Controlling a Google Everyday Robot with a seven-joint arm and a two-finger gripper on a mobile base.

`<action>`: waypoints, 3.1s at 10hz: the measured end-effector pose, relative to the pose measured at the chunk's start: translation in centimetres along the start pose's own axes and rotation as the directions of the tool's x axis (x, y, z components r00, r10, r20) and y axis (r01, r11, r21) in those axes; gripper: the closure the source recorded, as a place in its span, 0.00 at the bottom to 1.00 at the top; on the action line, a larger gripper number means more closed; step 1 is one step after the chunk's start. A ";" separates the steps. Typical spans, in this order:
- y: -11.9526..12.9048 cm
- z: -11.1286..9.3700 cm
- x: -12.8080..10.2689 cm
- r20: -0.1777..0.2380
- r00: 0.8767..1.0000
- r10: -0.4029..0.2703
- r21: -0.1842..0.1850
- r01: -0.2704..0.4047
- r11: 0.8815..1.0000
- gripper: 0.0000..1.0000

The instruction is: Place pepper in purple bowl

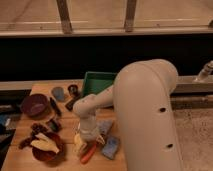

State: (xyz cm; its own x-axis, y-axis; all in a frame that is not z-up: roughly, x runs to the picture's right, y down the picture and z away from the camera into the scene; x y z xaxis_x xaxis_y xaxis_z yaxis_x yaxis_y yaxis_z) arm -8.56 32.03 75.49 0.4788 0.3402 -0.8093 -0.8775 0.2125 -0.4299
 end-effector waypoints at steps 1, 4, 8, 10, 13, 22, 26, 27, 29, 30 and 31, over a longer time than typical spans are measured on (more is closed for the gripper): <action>0.2 0.4 -0.2 -0.011 1.000 0.008 0.007 -0.008 1.000 0.20; 0.1 0.9 -0.4 -0.031 0.999 0.019 0.030 -0.018 0.999 0.42; -0.3 0.3 -0.3 -0.027 0.999 0.026 0.031 -0.026 0.999 0.83; -0.2 0.1 -0.3 -0.025 0.999 0.025 0.028 -0.025 0.999 0.99; -0.2 -0.3 -0.2 0.001 1.000 0.030 0.018 -0.030 0.999 1.00; -3.9 -16.2 0.6 0.395 0.919 0.001 -0.029 0.012 1.000 1.00; -3.9 -24.4 -4.0 0.560 0.826 -0.070 -0.115 0.161 0.980 1.00; -3.1 -26.1 -5.0 0.579 0.810 -0.092 -0.122 0.198 0.973 1.00; -0.1 -30.7 -7.2 0.619 0.768 -0.167 -0.126 0.306 0.944 1.00; 1.9 -32.6 -8.2 0.639 0.738 -0.215 -0.120 0.372 0.921 1.00; 3.4 -33.8 -8.8 0.651 0.717 -0.250 -0.112 0.417 0.902 1.00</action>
State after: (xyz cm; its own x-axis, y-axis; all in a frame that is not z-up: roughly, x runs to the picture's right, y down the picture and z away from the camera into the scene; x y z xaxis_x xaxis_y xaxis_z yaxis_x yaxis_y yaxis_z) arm -16.60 -1.19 67.58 0.5796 0.7869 -0.2118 -0.5945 0.2306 -0.7703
